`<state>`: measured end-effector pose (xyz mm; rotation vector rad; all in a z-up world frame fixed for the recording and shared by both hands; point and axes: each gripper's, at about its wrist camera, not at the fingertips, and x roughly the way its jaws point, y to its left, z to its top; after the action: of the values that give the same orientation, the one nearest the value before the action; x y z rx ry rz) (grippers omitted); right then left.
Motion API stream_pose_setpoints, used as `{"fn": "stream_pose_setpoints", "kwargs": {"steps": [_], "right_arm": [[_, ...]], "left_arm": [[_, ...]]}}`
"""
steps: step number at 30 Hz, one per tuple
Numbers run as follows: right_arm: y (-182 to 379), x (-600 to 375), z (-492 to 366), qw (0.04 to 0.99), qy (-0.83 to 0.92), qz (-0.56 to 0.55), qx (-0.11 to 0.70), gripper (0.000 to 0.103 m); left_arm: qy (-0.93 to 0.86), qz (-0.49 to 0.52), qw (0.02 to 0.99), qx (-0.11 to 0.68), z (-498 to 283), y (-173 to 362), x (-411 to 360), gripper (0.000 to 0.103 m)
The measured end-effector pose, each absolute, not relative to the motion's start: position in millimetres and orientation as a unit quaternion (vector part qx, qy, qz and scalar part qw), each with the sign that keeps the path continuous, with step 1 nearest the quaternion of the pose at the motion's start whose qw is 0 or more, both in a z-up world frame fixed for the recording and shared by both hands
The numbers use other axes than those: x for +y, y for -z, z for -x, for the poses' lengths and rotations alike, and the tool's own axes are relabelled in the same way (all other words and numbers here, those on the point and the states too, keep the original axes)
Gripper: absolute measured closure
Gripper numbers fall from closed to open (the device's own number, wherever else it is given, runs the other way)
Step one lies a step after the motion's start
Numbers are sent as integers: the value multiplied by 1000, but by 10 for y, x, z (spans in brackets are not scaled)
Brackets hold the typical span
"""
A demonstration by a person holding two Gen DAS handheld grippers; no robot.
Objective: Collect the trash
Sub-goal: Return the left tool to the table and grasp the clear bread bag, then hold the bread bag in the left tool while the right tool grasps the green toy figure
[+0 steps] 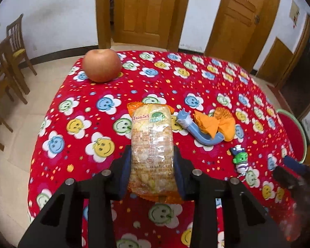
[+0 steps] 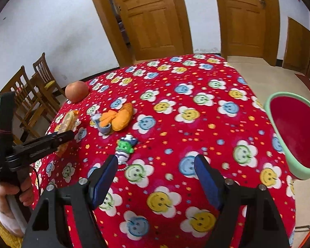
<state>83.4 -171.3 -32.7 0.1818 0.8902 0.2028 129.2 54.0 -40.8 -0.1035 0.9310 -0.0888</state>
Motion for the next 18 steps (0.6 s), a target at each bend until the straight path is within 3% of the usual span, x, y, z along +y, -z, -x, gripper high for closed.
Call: {"fn": "stream_pose_setpoints", "kwargs": {"steps": [5, 12, 18], "right_arm": [[416, -1505, -946, 886, -117, -77, 442, 25], [563, -1309, -1066, 875, -136, -64, 460, 51], [622, -1253, -1107, 872, -140, -63, 465, 61]], "left_arm": [[32, 61, 893, 445, -1205, 395, 626, 66], [19, 63, 895, 441, -1143, 411, 687, 66], [27, 64, 895, 441, -1119, 424, 632, 66]]}}
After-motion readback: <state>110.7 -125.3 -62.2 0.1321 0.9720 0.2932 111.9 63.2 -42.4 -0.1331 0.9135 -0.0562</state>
